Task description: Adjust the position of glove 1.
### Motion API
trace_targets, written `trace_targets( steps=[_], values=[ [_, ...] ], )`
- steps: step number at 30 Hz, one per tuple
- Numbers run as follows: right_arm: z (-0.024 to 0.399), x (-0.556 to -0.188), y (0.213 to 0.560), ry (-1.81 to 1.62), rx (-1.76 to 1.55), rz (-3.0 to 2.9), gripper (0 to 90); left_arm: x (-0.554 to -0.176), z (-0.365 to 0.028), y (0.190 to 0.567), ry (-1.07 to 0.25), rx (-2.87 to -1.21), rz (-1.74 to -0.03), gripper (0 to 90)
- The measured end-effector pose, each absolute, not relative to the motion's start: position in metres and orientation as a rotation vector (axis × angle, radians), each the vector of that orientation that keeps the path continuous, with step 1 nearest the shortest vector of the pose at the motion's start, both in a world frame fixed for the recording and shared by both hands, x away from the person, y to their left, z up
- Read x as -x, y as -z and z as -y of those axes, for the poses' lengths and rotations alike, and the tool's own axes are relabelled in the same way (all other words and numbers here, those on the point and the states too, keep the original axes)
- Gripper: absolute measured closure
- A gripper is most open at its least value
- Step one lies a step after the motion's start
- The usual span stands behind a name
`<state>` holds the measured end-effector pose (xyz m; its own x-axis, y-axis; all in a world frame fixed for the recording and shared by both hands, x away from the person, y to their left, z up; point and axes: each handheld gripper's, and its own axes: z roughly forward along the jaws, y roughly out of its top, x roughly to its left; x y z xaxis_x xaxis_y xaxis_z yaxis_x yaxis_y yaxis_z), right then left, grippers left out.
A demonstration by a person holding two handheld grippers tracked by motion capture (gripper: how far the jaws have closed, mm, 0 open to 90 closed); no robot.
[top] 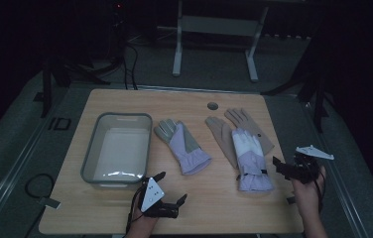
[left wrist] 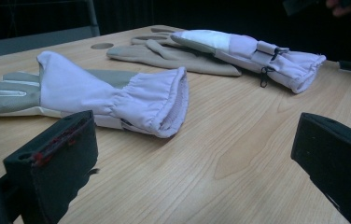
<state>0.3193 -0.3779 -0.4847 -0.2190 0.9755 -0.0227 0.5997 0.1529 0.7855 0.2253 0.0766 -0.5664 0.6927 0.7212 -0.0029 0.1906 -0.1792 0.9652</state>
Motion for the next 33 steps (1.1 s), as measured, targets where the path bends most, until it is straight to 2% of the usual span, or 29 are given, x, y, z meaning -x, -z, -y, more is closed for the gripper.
trace_targets(
  steps=[15, 23, 33],
  values=[
    [0.334, -0.347, 0.442, -1.054, -1.368, -1.959, 12.7, -0.226, -0.077, 0.566, -0.548, -1.724, -0.734, 0.5],
    [0.304, -0.362, 0.433, -1.081, -1.267, -2.064, 19.0, -0.226, -0.077, 0.566, -0.545, -1.724, -0.731, 0.5],
    [0.264, -0.379, 0.438, -1.070, -1.165, -2.200, 24.7, -0.226, -0.077, 0.566, -0.544, -1.722, -0.730, 0.5]
  ],
)
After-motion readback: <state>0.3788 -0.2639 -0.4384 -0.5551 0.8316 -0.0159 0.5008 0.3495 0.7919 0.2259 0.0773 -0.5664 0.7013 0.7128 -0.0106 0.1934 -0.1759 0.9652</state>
